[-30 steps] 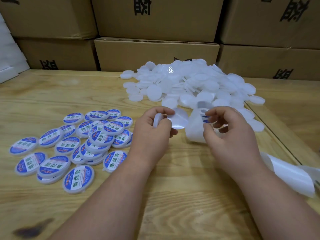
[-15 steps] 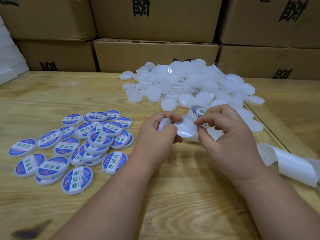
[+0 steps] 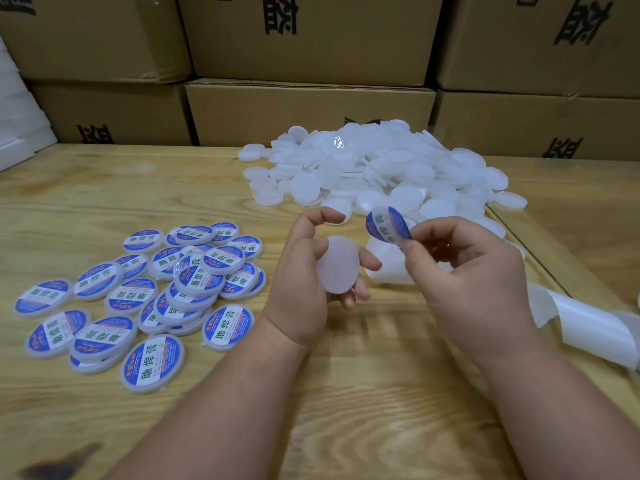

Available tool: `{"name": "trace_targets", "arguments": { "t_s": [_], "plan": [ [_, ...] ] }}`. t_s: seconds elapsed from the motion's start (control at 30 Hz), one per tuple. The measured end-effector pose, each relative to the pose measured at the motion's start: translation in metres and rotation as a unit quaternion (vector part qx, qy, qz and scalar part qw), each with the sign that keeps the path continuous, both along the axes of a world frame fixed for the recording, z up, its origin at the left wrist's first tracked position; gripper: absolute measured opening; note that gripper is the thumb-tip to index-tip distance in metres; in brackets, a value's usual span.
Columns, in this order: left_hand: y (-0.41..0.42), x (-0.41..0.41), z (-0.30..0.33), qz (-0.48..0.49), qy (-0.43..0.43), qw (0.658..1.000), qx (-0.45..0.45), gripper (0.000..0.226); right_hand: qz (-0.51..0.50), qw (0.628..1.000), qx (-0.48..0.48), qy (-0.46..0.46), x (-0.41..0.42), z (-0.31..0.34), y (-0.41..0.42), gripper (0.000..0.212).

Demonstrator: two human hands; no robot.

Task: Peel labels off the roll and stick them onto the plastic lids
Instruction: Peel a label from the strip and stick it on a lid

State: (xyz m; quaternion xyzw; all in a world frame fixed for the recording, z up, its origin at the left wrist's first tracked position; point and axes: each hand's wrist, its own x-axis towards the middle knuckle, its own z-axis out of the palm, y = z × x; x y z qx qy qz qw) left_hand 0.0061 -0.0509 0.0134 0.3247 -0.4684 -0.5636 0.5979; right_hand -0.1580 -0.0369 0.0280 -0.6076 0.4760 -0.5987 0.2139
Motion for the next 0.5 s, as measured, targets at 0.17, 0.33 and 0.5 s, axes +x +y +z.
{"name": "trace_targets", "arguments": {
  "t_s": [0.17, 0.33, 0.5],
  "plan": [
    [-0.0053, -0.0019, 0.0033, 0.011, 0.074, 0.996, 0.050, 0.025, 0.039, 0.994, 0.032, -0.099, -0.0014, 0.0041, -0.0005, 0.018],
    [-0.0070, -0.0019, 0.0066, -0.012, 0.160, 0.979, 0.129, 0.032, 0.097, 0.981, 0.081, -0.150, 0.0016, 0.0092, 0.0031, 0.036],
    [-0.0040, -0.0037, 0.0074, -0.058, 0.169, 0.973, 0.144, 0.031, 0.143, 0.971, 0.144, -0.124, 0.0059, 0.0079, 0.0045, 0.037]
  ]
}}
